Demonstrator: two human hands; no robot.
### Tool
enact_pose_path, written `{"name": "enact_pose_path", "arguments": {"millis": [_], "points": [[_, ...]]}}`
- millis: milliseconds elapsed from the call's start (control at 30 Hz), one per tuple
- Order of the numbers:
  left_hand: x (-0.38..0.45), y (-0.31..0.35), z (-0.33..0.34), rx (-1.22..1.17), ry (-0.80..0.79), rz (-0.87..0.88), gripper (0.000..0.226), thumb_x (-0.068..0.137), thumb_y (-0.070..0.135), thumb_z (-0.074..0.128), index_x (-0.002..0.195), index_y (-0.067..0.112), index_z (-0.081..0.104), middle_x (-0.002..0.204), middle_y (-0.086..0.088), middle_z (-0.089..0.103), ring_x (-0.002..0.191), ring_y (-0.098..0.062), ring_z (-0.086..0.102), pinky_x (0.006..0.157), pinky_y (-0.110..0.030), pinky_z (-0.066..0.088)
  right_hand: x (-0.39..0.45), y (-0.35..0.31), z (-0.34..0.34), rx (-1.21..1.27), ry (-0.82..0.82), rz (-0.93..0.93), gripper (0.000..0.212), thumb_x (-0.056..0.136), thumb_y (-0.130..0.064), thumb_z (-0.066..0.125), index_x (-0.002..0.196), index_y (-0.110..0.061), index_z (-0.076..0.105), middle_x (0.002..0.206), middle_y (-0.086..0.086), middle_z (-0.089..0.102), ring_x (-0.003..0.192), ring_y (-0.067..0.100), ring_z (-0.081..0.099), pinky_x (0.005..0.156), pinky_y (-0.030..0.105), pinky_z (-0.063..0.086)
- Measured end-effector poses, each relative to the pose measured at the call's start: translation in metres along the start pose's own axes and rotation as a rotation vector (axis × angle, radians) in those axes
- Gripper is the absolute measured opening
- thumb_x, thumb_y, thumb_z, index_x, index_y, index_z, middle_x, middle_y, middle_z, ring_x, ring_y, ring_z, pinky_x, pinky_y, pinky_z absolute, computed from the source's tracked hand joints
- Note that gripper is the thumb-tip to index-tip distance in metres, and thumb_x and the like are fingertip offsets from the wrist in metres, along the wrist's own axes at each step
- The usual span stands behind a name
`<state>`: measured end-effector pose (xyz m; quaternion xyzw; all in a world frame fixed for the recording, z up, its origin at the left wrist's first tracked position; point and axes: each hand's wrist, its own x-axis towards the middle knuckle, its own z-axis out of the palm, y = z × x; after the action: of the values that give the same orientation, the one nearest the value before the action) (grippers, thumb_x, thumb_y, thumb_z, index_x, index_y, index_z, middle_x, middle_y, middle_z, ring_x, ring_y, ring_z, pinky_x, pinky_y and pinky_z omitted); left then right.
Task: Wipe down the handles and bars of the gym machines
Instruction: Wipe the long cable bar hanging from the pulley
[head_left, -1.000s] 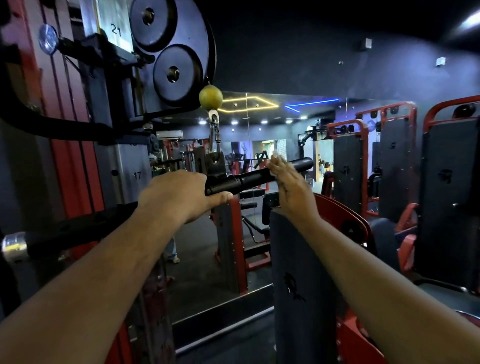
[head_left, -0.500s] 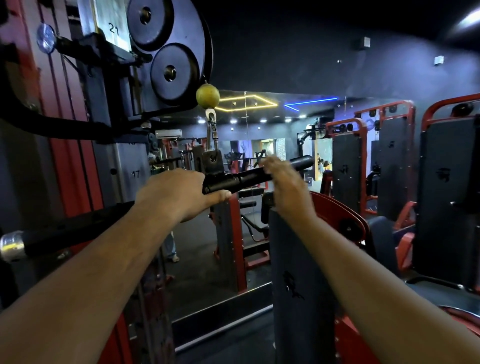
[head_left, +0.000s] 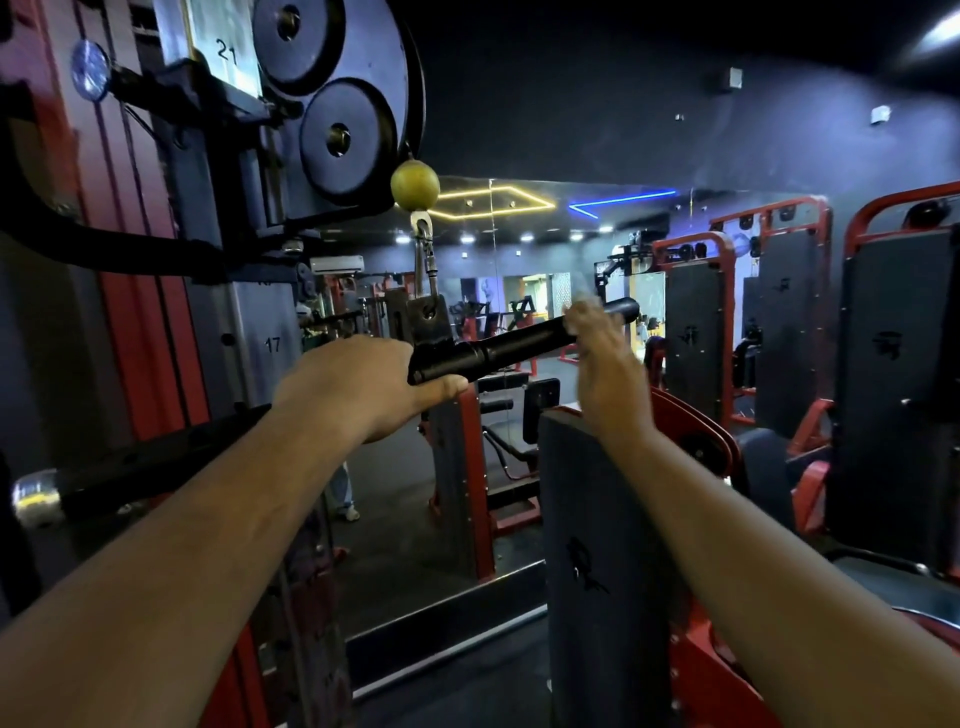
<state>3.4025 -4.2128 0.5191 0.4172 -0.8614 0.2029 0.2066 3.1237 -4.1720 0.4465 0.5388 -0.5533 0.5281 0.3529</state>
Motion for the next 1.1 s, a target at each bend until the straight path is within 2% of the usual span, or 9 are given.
{"name": "enact_pose_path", "arguments": {"millis": [133, 267, 400, 633, 700, 767, 900, 1000, 1100], "points": [[0.0, -0.001, -0.002, 0.017, -0.013, -0.004, 0.07, 0.078, 0.095, 0.027, 0.087, 0.031, 0.053, 0.08, 0.004, 0.061, 0.072, -0.015, 0.06, 0.067, -0.035, 0.054, 0.023, 0.018, -0.012, -0.04, 0.009, 0.308, 0.043, 0.099, 0.005, 0.046, 0.137, -0.011, 0.058, 0.144, 0.006, 0.058, 0.125, 0.024, 0.06, 0.1, 0.005, 0.039], [0.003, -0.001, -0.001, 0.036, -0.003, 0.003, 0.067, 0.081, 0.093, 0.03, 0.085, 0.03, 0.053, 0.079, 0.003, 0.062, 0.07, -0.014, 0.061, 0.064, -0.034, 0.054, 0.015, -0.049, -0.001, 0.097, -0.211, 0.087, 0.036, 0.102, -0.005, 0.047, 0.131, -0.022, 0.058, 0.126, -0.005, 0.059, 0.108, 0.015, 0.062, 0.093, 0.027, 0.054], [0.004, -0.002, 0.001, 0.037, 0.026, 0.012, 0.062, 0.082, 0.092, 0.032, 0.084, 0.033, 0.053, 0.077, 0.005, 0.062, 0.068, -0.013, 0.061, 0.061, -0.032, 0.053, 0.015, -0.069, -0.003, 0.115, -0.423, -0.166, 0.034, 0.108, -0.021, 0.041, 0.138, -0.027, 0.054, 0.141, 0.0, 0.058, 0.131, 0.015, 0.049, 0.117, 0.035, 0.032], [0.004, -0.001, -0.001, 0.099, 0.012, -0.004, 0.068, 0.08, 0.095, 0.028, 0.084, 0.032, 0.052, 0.078, 0.005, 0.061, 0.069, -0.014, 0.06, 0.065, -0.034, 0.056, 0.052, -0.015, -0.022, -0.144, -0.388, 0.123, 0.026, 0.107, -0.022, 0.041, 0.113, -0.016, 0.066, 0.097, 0.001, 0.069, 0.077, 0.01, 0.061, 0.084, 0.037, 0.056], [0.004, 0.0, -0.002, 0.104, 0.011, -0.014, 0.068, 0.08, 0.094, 0.029, 0.084, 0.031, 0.053, 0.078, 0.004, 0.061, 0.068, -0.014, 0.061, 0.063, -0.033, 0.055, 0.043, -0.039, -0.015, -0.058, -0.462, 0.079, 0.027, 0.108, -0.024, 0.04, 0.116, -0.015, 0.064, 0.098, 0.0, 0.065, 0.072, 0.002, 0.054, 0.067, 0.023, 0.049], [0.004, 0.001, 0.0, 0.109, 0.027, -0.018, 0.066, 0.082, 0.093, 0.031, 0.083, 0.031, 0.053, 0.077, 0.004, 0.061, 0.067, -0.014, 0.061, 0.06, -0.032, 0.052, 0.029, -0.069, -0.012, 0.063, -0.516, -0.037, 0.031, 0.108, -0.027, 0.039, 0.128, -0.017, 0.061, 0.116, 0.0, 0.064, 0.089, 0.002, 0.056, 0.081, 0.021, 0.044], [0.003, 0.002, -0.001, 0.129, 0.023, -0.016, 0.064, 0.083, 0.092, 0.031, 0.086, 0.032, 0.053, 0.079, 0.005, 0.061, 0.069, -0.013, 0.06, 0.058, -0.031, 0.048, 0.028, -0.051, -0.012, -0.063, -0.608, -0.18, 0.053, 0.106, -0.052, 0.027, 0.143, -0.02, 0.05, 0.14, 0.002, 0.055, 0.134, 0.017, 0.045, 0.12, 0.041, 0.021], [0.003, 0.002, -0.002, 0.106, 0.0, -0.005, 0.064, 0.083, 0.092, 0.03, 0.087, 0.032, 0.052, 0.079, 0.005, 0.06, 0.069, -0.012, 0.059, 0.054, -0.029, 0.041, 0.044, -0.001, -0.02, -0.207, -0.51, 0.025, 0.078, 0.096, -0.072, 0.006, 0.128, -0.024, 0.058, 0.127, -0.001, 0.06, 0.128, 0.022, 0.053, 0.123, 0.058, 0.018], [0.002, 0.002, -0.002, 0.093, -0.004, -0.003, 0.067, 0.082, 0.093, 0.029, 0.089, 0.031, 0.054, 0.078, 0.005, 0.061, 0.068, -0.013, 0.06, 0.055, -0.03, 0.044, 0.051, 0.016, -0.022, -0.21, -0.421, 0.145, 0.096, 0.085, -0.086, -0.002, 0.119, -0.024, 0.062, 0.119, 0.001, 0.062, 0.12, 0.024, 0.056, 0.121, 0.059, 0.021]]}}
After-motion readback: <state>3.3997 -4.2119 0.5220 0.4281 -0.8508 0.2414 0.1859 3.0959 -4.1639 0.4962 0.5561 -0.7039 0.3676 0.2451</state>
